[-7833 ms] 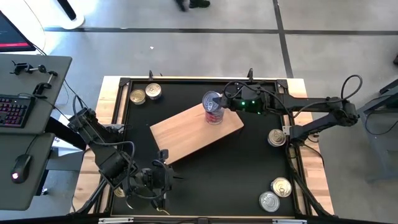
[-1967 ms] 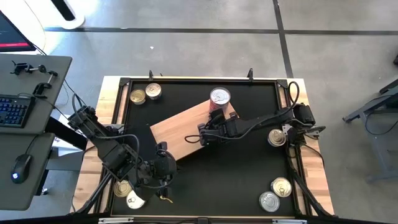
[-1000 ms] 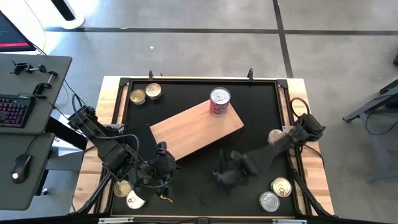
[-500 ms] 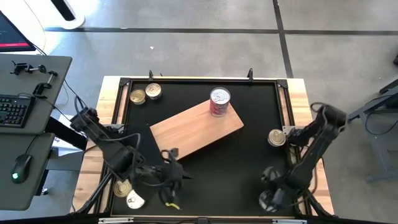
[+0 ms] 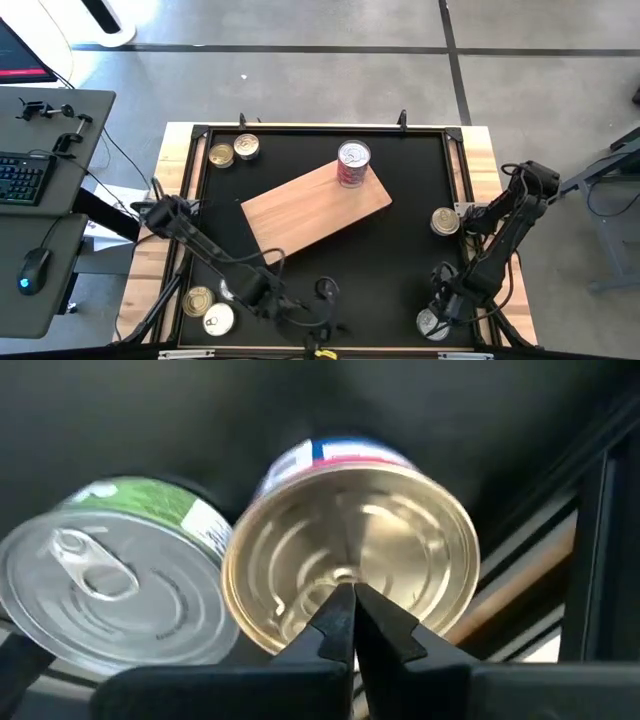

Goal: Stack canned seafood by type on shelf
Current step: Put the blue tuna can on the shelf

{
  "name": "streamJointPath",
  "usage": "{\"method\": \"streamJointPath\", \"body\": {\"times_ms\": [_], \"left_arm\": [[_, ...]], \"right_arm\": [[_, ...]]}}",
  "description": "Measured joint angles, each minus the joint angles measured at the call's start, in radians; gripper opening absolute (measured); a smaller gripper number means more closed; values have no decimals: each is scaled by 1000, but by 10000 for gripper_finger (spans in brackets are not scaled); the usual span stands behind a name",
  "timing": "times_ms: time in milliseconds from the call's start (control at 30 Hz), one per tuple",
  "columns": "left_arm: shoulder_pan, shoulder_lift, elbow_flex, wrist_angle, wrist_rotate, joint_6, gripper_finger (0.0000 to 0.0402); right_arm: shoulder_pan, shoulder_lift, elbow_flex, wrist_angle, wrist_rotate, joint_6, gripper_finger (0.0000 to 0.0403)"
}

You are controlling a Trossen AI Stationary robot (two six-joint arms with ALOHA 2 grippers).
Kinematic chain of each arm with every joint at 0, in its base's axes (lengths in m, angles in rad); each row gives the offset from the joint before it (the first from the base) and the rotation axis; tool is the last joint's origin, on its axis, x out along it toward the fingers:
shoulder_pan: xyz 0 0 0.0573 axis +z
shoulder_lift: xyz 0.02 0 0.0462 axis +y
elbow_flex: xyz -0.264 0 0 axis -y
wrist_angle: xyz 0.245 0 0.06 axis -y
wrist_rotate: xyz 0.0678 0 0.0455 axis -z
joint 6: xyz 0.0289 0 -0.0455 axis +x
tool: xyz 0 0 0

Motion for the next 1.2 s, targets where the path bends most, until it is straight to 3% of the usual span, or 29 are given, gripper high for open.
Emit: {"method": "streamJointPath", "body": {"times_ms": [233, 467, 633, 733, 1033, 1200], "left_arm": [[34, 61, 0, 29, 49, -70, 0], [45, 49, 0, -11, 53, -25, 0], [45, 30, 0, -57, 49, 17, 0], [45, 30, 0, -97, 41, 35, 0], [45, 30, 0, -202, -35, 24, 0], [45, 30, 0, -213, -36, 25, 0]], "right_arm": [[-22, 10, 0, 29, 94, 7, 0], [-85, 97, 14, 122, 105, -45, 0], [-152, 113, 58, 168, 365, -89, 0], [-211, 117, 71, 201, 448, -150, 0], [-381, 147, 74, 516, 531, -429, 0], [-352, 98, 100, 656, 461, -588, 0]]}}
